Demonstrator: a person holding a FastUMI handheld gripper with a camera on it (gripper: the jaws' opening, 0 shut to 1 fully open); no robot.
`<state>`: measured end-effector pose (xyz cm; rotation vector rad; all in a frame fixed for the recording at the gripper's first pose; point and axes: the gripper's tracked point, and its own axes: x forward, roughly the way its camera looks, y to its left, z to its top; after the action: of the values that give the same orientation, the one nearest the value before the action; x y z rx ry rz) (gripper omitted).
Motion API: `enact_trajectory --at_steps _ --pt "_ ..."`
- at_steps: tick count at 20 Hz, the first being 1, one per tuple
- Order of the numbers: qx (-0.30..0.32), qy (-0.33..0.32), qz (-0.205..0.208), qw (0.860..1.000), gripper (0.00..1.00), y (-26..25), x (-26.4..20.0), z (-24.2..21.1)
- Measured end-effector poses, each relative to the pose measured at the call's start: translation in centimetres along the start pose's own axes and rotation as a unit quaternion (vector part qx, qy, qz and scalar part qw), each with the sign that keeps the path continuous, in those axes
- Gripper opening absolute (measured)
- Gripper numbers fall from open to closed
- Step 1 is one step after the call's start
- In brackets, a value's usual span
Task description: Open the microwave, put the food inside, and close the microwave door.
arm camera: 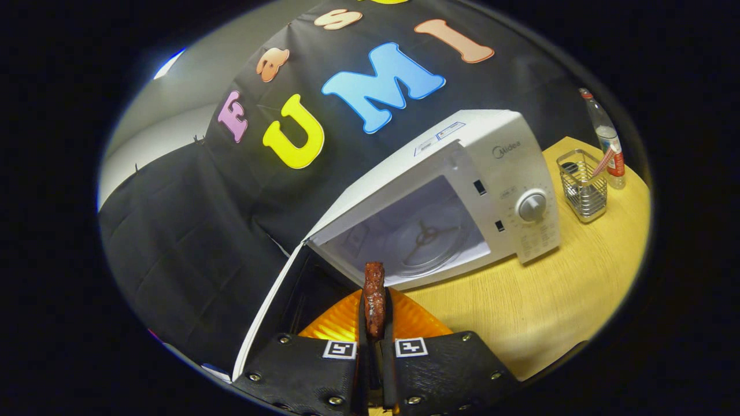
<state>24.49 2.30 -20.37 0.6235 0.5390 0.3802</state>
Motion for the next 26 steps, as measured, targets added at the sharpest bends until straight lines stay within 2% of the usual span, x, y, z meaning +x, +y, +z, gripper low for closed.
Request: enact_trajectory --at_steps 6,17,20,22,23,24,26 --pt "-0.014 -0.063 -0.009 0.998 0.1 -0.9 7.3 0.7" --pt "0.049 -0.081 -0.065 0.993 0.1 -6.2 16.0 -0.1" --pt "0.029 -0.079 -0.075 0.994 0.12 -6.5 16.7 -0.3" --pt "-0.015 -0.072 -0.111 0.991 0.15 -7.5 16.8 -0.5" --pt "-0.041 -0.071 -0.139 0.987 0.26 -8.4 16.7 -0.4" --pt "-0.069 -0.069 -0.172 0.98 0.43 -9.7 16.7 -0.4" --pt "-0.117 -0.084 -0.209 0.967 0.72 -10.8 16.1 0.8"
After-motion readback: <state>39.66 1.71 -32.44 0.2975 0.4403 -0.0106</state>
